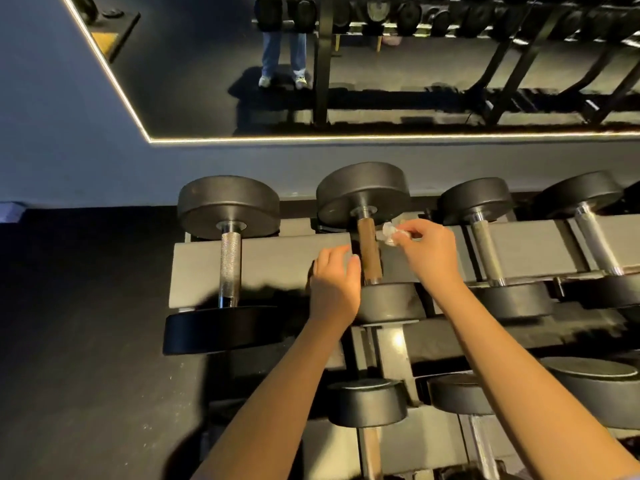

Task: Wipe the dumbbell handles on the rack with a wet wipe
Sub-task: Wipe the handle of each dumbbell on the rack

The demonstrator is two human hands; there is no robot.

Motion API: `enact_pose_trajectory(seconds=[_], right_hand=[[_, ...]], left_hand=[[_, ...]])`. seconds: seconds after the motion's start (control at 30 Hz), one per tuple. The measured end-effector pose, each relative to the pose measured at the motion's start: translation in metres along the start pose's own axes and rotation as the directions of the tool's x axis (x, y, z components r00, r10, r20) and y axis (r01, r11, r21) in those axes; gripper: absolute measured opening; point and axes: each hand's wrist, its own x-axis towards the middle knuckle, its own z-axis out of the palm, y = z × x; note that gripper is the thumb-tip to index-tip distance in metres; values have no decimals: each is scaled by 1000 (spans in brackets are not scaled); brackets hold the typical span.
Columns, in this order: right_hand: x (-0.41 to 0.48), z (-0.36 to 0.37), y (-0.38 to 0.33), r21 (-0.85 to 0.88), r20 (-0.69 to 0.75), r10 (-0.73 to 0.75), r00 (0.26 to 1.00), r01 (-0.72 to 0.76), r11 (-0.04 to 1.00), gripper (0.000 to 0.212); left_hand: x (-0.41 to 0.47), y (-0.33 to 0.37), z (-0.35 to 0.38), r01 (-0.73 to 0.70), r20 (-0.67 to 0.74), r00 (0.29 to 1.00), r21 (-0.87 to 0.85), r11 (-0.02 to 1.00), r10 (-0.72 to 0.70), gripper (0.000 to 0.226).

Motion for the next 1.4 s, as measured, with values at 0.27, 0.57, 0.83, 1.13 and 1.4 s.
enact_pose_trajectory(seconds=[0.27,0.57,0.83,1.13,1.4], right_hand=[[13,15,5,2,109,34,993,-34,999,14],[20,20,-6,-33,201,98,975,-94,995,12],[28,23,-26,31,76,99,992,-101,994,15],[5,10,-21,-129,302,173,938,-139,982,4],[16,24,-37,-27,83,163,983,-162,986,8]], left_hand=[[14,-18,-13,-180,63,984,425,887,169,65],[53,-63,-37,-309,335,939,729,611,76,60],[56,-68,-33,-302,324,944,784,542,56,67],[66,-54,-37,-321,412,905,826,463,-106,78],[66,-55,-38,-356,426,901,837,414,-85,81]])
